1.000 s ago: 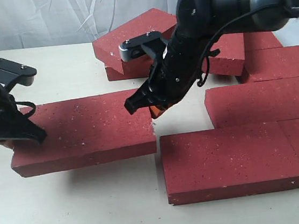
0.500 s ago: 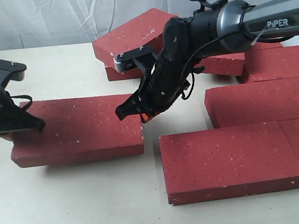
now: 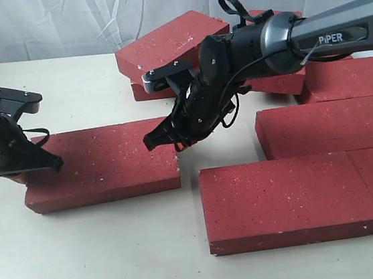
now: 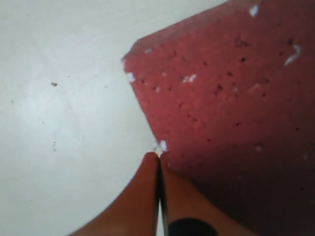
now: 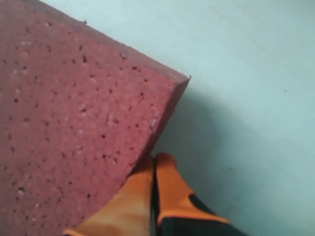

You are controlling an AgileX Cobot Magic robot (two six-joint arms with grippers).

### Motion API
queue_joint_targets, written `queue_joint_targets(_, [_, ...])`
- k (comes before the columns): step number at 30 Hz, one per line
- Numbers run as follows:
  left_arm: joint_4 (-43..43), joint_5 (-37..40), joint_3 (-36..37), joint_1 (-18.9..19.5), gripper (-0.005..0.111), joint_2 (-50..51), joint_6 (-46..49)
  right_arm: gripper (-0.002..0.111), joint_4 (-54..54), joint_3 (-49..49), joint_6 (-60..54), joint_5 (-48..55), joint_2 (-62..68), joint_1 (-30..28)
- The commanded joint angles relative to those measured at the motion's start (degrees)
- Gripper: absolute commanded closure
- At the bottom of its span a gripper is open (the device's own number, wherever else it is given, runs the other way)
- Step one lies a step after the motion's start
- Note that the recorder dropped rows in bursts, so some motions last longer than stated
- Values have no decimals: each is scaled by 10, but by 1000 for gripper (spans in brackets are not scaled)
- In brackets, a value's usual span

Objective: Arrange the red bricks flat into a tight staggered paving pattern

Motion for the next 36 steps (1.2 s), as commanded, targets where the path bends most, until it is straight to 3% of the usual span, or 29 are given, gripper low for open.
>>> queue_joint_targets(1, [-34, -27, -3, 30, 107, 1, -11, 109, -60, -7, 86, -12, -7, 10])
queue_joint_targets(5, [-47, -27, -3, 52, 107, 1, -11, 109, -84, -7, 111, -2, -13, 10])
queue_joint_targets(13, [-36, -27, -3, 53, 107, 1, -11, 109, -140, -7, 176, 28, -26, 6])
queue_joint_targets(22, [-24, -28, -3, 53, 107, 1, -11, 109, -132, -7, 200, 112, -89, -25])
queue_joint_targets(28, [-22, -38, -3, 58, 107, 7, -11, 109, -138, -2, 184, 182, -155, -72])
queue_joint_targets(36, [-47, -43, -3, 58, 107, 42, -11, 109, -147, 113, 170, 143, -261, -173])
